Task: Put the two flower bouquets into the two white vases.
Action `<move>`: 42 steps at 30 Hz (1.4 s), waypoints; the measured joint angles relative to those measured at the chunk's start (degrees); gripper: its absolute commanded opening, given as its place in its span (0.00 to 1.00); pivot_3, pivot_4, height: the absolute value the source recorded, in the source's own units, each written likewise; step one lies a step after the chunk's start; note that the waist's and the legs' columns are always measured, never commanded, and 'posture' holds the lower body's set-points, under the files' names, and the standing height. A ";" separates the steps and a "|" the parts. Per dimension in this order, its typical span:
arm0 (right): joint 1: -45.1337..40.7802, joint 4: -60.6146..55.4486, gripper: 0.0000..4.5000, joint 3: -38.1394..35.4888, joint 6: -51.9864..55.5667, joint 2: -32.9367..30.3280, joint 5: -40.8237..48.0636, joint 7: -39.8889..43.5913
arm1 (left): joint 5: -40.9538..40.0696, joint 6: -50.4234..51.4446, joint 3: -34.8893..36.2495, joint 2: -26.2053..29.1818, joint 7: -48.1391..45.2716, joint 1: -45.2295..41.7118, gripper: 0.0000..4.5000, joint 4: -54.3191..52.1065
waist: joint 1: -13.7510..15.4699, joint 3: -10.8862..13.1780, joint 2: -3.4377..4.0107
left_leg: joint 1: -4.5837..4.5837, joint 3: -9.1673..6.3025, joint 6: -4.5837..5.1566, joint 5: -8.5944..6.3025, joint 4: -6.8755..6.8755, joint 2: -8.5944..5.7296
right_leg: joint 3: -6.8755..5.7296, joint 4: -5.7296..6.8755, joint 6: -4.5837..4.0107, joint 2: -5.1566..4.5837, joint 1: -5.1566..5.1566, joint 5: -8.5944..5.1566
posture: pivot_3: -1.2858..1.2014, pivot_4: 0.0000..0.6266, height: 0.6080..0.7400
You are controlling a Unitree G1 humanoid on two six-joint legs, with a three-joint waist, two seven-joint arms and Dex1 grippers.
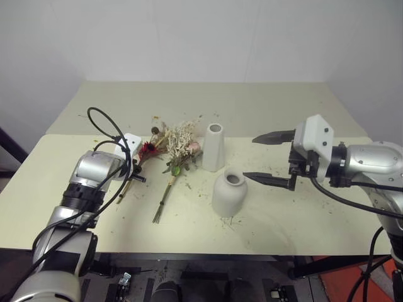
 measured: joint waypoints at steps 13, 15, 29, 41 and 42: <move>4.28 -3.58 1.00 -3.33 1.39 0.17 -0.06 -4.40 | -10.04 -50.43 29.20 -13.65 9.44 -13.20 0.01 17.99 | 1.10 0.01 -0.03 | -0.11 0.02 -0.10 0.06 0.01 -0.07 | -0.10 -0.03 0.04 -0.12 -0.01 0.05 | 0.52 0.24 1.00; 5.34 -4.84 1.00 -4.21 1.91 0.32 0.20 -5.48 | -11.81 -59.04 30.21 -15.35 4.13 -15.54 0.01 23.41 | 1.37 0.01 -0.03 | -0.11 0.02 -0.11 0.06 0.02 -0.09 | -0.12 -0.13 0.04 -0.12 0.02 0.05 | 0.52 0.24 1.00; 15.73 -16.43 1.00 -13.82 10.13 1.65 2.66 -16.40 | -22.14 -73.36 38.08 -22.05 -19.34 -26.45 0.01 49.50 | 0.27 0.04 -0.08 | -0.09 -0.01 -0.08 0.05 0.01 -0.08 | -0.15 -0.12 0.09 -0.09 0.10 0.06 | 0.52 0.24 1.00; 22.69 -22.50 1.00 -18.02 12.51 3.17 3.66 -22.66 | -25.03 -69.63 40.19 -25.81 -27.30 -30.75 0.01 51.38 | -0.07 0.05 -0.09 | -0.04 -0.03 -0.08 0.05 0.02 -0.09 | -0.14 -0.20 0.11 -0.08 0.15 0.05 | 0.52 0.24 1.00; 22.96 -22.59 1.00 -18.23 12.65 3.17 3.65 -22.91 | -24.85 -69.53 39.83 -26.15 -27.94 -30.76 0.01 51.38 | -0.09 0.05 -0.09 | -0.04 -0.03 -0.08 0.05 0.02 -0.09 | -0.14 -0.20 0.12 -0.08 0.15 0.05 | 0.52 0.24 1.00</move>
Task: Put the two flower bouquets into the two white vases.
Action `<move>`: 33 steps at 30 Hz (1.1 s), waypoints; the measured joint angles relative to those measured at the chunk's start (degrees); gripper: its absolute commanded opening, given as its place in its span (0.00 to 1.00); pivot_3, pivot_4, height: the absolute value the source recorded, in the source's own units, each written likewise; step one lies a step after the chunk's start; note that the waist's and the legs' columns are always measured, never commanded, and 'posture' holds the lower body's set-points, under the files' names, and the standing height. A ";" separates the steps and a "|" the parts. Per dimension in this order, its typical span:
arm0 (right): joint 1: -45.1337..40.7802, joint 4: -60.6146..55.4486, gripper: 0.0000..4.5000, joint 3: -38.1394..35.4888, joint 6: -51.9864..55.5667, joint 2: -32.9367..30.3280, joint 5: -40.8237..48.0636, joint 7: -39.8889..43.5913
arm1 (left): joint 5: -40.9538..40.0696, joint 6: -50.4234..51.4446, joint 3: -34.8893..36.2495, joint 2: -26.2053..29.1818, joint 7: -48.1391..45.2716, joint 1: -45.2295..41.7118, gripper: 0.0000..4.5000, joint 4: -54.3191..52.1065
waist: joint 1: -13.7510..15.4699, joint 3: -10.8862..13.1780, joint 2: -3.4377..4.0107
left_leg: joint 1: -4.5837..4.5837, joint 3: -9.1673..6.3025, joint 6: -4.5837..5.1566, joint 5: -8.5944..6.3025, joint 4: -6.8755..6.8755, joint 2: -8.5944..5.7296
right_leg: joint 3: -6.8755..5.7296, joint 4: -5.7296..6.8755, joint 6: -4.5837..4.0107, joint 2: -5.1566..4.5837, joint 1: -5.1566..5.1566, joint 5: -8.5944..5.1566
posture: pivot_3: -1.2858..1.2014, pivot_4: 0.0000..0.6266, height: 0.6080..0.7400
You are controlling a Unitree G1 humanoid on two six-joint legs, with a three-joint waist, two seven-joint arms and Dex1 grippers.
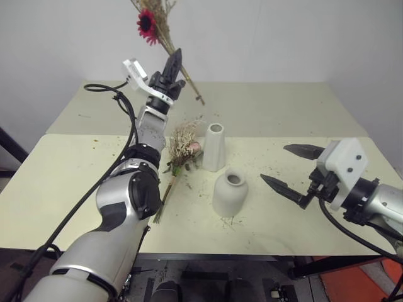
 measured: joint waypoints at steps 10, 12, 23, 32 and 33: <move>2.96 -1.36 1.00 -0.83 0.23 -0.02 -0.15 -0.75 | 4.25 -0.44 -3.53 -2.00 -0.67 0.09 0.01 0.04 | -0.02 0.00 -0.01 | 0.00 0.00 0.00 0.00 0.00 0.00 | 0.01 -0.01 0.00 0.00 0.00 0.00 | 0.52 0.24 1.00; 3.52 -1.48 1.00 -0.84 0.23 -0.02 -0.30 -0.78 | 4.47 -0.45 -3.86 -2.04 -1.37 0.16 0.01 0.04 | 0.01 0.00 -0.01 | 0.01 0.00 0.00 0.00 0.00 0.00 | 0.01 -0.01 0.01 0.01 0.00 0.00 | 0.52 0.24 1.00; 2.24 -1.12 1.00 0.21 0.21 -0.03 -1.60 -0.91 | 6.58 -0.94 -6.15 -1.98 -2.52 1.83 0.01 0.02 | 0.04 0.00 -0.01 | 0.00 0.00 0.01 0.00 0.00 0.00 | 0.01 -0.02 0.01 0.00 0.01 0.00 | 0.52 0.24 1.00; 2.08 -0.62 1.00 1.06 0.21 -0.05 -2.41 -0.91 | 6.58 -0.95 -6.34 -2.70 -2.67 3.18 0.01 0.01 | 0.04 0.01 -0.01 | 0.01 0.00 0.01 0.00 0.00 0.00 | 0.01 -0.02 0.01 0.00 0.01 0.00 | 0.52 0.24 1.00; 2.08 -0.61 1.00 1.23 0.21 -0.05 -2.49 -0.91 | 6.58 -0.95 -6.40 -2.84 -2.72 3.23 0.01 0.01 | 0.04 0.01 -0.01 | 0.01 0.00 0.01 0.00 0.00 0.00 | 0.01 -0.02 0.01 0.00 0.01 0.00 | 0.52 0.24 1.00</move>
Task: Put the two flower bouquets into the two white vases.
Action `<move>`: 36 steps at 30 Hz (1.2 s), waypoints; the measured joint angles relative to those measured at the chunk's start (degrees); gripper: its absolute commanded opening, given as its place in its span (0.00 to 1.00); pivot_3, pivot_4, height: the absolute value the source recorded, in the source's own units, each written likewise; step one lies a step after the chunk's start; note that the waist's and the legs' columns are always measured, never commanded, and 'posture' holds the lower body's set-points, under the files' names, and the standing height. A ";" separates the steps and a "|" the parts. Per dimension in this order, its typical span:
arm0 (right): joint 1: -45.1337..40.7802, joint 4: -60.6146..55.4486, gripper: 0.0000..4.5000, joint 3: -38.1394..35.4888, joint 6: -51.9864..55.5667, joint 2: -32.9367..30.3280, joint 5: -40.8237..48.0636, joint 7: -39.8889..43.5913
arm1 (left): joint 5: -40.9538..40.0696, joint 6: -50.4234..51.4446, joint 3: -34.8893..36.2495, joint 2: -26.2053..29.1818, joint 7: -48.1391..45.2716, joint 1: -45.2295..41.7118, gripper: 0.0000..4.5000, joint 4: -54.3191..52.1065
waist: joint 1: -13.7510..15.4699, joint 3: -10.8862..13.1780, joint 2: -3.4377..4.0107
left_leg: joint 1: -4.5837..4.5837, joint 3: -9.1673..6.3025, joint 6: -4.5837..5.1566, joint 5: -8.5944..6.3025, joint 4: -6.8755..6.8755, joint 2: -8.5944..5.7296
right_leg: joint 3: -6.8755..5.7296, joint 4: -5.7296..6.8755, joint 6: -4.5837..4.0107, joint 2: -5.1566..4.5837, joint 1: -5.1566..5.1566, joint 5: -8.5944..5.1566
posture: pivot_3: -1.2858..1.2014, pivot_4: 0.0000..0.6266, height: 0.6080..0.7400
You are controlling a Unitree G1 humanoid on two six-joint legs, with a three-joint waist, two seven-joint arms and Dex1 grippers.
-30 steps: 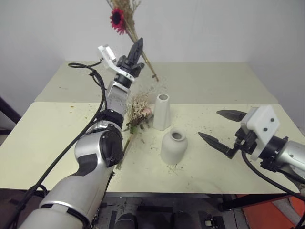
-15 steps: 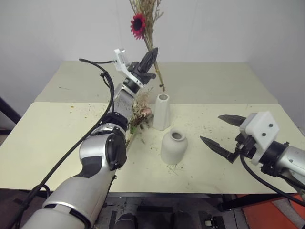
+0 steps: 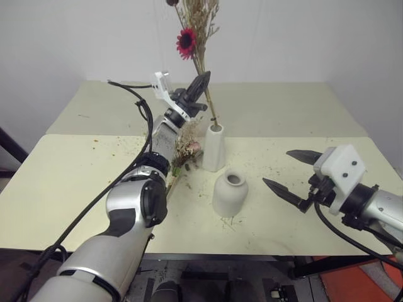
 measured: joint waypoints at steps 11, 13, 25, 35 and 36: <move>0.05 0.27 1.00 0.62 0.00 0.02 -1.11 0.00 | 0.31 -0.01 -1.48 -0.15 -1.77 1.67 0.01 -0.15 | -0.02 0.00 0.00 | 0.01 0.00 0.00 0.00 0.00 0.00 | 0.00 0.01 0.00 0.00 0.00 0.00 | 0.52 0.24 1.00; -0.03 0.32 1.00 0.62 0.00 0.03 -1.05 0.00 | 0.32 -0.20 -1.75 -0.21 -2.11 2.21 0.01 -0.23 | -0.01 0.00 0.00 | 0.00 0.00 0.00 0.00 0.00 0.00 | 0.00 0.01 0.00 0.00 0.00 0.00 | 0.52 0.24 1.00; -0.26 0.96 1.00 0.86 -0.12 0.21 -1.13 0.21 | 2.80 -3.48 -4.56 -0.92 -5.06 3.38 0.01 -1.05 | 0.00 0.00 0.00 | 0.00 0.00 0.00 0.00 0.00 0.00 | 0.01 0.00 0.00 0.00 0.00 0.00 | 0.52 0.24 1.00; -0.23 1.50 1.00 0.87 -0.42 0.20 -1.57 0.49 | 3.73 -4.43 -5.30 -1.02 -8.50 4.92 0.30 -1.32 | 0.01 0.00 0.00 | 0.00 -0.01 0.01 0.00 0.00 0.00 | 0.01 0.00 0.00 0.00 0.00 0.00 | 0.52 0.24 1.00; -0.23 1.52 1.00 0.87 -0.47 0.20 -1.57 0.55 | 3.99 -4.52 -5.77 -0.87 -9.01 5.00 0.37 -1.39 | -0.01 0.00 0.00 | 0.00 -0.01 0.01 0.00 0.00 0.00 | 0.01 0.00 0.00 0.01 0.00 0.00 | 0.52 0.24 1.00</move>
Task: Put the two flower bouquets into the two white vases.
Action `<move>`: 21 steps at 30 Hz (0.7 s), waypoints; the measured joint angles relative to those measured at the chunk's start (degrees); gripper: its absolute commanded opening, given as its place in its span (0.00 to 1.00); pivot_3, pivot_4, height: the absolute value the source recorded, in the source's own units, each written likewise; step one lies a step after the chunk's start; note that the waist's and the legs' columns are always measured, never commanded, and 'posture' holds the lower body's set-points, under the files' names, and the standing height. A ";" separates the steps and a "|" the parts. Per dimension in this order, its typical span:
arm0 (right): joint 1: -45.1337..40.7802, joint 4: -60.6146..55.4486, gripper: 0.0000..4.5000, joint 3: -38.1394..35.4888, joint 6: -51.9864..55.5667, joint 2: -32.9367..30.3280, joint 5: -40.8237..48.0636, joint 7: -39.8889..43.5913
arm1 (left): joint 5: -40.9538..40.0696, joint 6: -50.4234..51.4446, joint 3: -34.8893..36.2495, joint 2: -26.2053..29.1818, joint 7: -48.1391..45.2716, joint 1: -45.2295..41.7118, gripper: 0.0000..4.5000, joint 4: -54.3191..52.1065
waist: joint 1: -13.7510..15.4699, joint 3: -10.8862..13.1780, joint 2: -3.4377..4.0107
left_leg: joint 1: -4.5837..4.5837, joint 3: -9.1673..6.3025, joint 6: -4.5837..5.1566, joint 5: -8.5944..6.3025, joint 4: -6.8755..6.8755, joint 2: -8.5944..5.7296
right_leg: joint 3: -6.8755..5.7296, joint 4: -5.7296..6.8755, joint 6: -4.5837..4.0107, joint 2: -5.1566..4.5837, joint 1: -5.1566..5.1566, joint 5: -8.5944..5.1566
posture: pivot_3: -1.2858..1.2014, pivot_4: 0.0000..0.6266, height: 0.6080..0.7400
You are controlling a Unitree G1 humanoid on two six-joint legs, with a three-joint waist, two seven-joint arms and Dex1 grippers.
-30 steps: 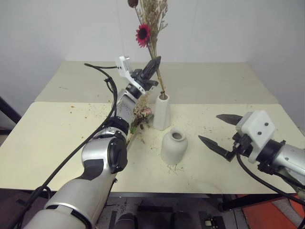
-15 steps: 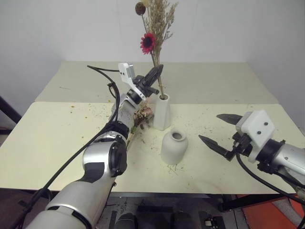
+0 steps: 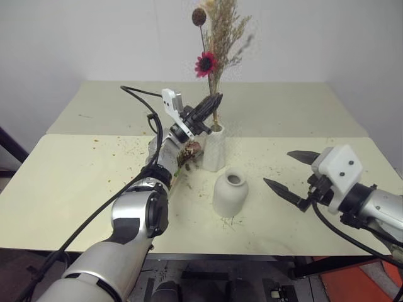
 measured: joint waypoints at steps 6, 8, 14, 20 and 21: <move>-0.07 0.46 1.00 0.00 -0.25 0.19 0.14 0.47 | 2.15 -0.85 -1.89 1.09 -0.79 0.33 0.78 -0.14 | -0.03 0.00 0.00 | 0.01 0.00 0.00 0.00 0.00 0.00 | 0.00 0.01 0.00 0.00 0.00 0.00 | 0.52 0.24 1.00; -0.06 1.02 1.00 0.00 -0.38 0.19 0.08 0.60 | 3.87 -1.35 -3.68 2.13 -1.61 0.57 0.92 -0.52 | -0.04 0.00 0.00 | 0.01 0.00 0.00 0.00 0.00 0.00 | 0.01 0.01 0.00 0.00 0.00 0.00 | 0.52 0.24 1.00; -0.10 1.41 1.00 0.38 -0.86 0.18 -0.60 0.83 | 8.56 -3.38 -8.50 5.87 -3.02 3.03 0.99 -1.46 | -0.04 -0.01 0.01 | 0.01 0.00 0.00 0.00 0.00 0.01 | 0.01 0.02 0.00 0.00 0.00 0.00 | 0.52 0.24 1.00; -0.25 2.34 1.00 1.64 -1.23 0.18 -1.62 1.02 | 9.35 -2.24 -9.92 13.17 -8.32 4.48 0.99 -4.48 | -0.20 -0.02 0.03 | 0.03 0.00 0.01 0.00 0.00 0.02 | 0.02 0.07 0.00 0.01 0.00 0.00 | 0.52 0.24 1.00; -0.39 2.42 1.00 1.88 -1.23 0.18 -1.65 1.04 | 8.79 -1.79 -9.52 14.05 -8.96 4.85 0.99 -5.25 | -0.13 -0.02 0.03 | 0.03 0.00 0.01 0.00 0.00 0.02 | 0.02 0.08 0.00 0.01 0.00 0.00 | 0.52 0.24 1.00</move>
